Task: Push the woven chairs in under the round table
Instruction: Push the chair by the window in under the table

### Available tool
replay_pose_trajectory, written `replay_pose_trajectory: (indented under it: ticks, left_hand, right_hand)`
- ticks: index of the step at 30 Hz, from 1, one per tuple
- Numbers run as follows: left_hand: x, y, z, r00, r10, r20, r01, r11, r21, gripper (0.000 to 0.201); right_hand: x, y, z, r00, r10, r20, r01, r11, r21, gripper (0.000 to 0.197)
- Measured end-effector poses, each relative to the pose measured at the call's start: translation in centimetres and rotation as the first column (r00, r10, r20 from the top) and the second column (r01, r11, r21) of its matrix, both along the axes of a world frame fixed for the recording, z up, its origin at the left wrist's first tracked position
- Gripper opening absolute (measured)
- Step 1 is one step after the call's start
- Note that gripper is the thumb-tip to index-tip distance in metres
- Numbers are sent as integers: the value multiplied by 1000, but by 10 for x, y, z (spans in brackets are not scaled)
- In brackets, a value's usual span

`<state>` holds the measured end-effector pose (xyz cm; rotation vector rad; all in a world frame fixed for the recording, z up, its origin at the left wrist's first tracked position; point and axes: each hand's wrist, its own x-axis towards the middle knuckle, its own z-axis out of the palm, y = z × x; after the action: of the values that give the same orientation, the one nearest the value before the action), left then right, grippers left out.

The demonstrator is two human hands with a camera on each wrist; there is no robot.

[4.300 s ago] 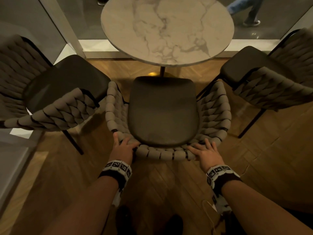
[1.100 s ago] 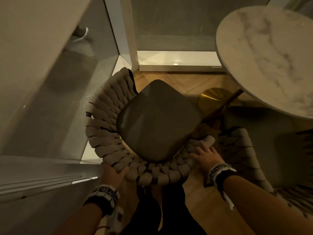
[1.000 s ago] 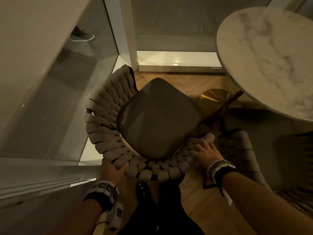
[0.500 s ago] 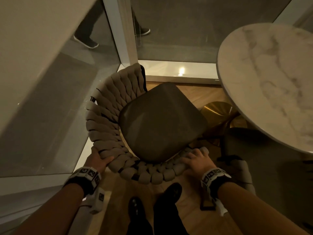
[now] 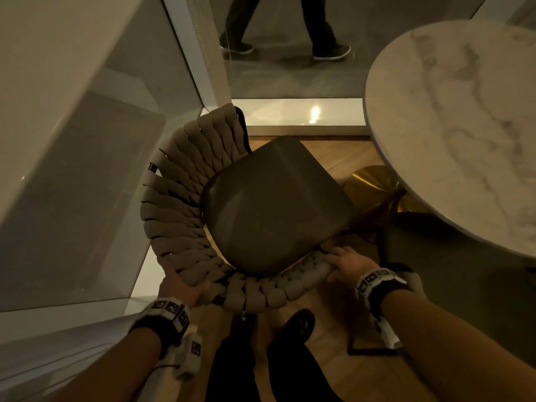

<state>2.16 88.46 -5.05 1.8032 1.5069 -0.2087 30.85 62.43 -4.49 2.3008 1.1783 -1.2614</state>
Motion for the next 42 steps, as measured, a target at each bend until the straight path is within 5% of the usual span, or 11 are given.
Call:
replay_pose_trajectory:
  ticks: [8,13,18,26,29,34,38,42]
  left_hand:
    - [20,67,23,994,-108,26,106,991,77,108]
    - [50,81,17,985,-152,82,137,977,164,117]
    - [60,67,-12,960,-180,212,165,982,88,125]
    - [91,-3,7,991,-124,42,123,992,12,104]
    - [99,7,9,980,-186,73,183,982,42,96]
    - [118,61,-11,986,-164,39,161,984,70,126]
    - [125,79,-26,982,-183,50,173,972,159,105]
    - [125,58,-21,999,2,54,-9,993,121,94]
  right_hand:
    - [-63,16,0,1000,-13,13,13,999,38,57]
    - [-64,17,-3,984,-177,8,177,983,53,59]
    - [-30,13,2,944,-331,4,328,939,106,60]
    - [-5,2,0,939,-343,-41,345,934,96,51]
    - [-5,5,-5,947,-322,-18,321,937,138,50]
    - [5,32,0,949,-309,-64,316,929,191,50]
    - [16,51,0,958,-276,-81,287,931,224,50]
    - [25,56,-1,968,-237,-78,248,950,187,51]
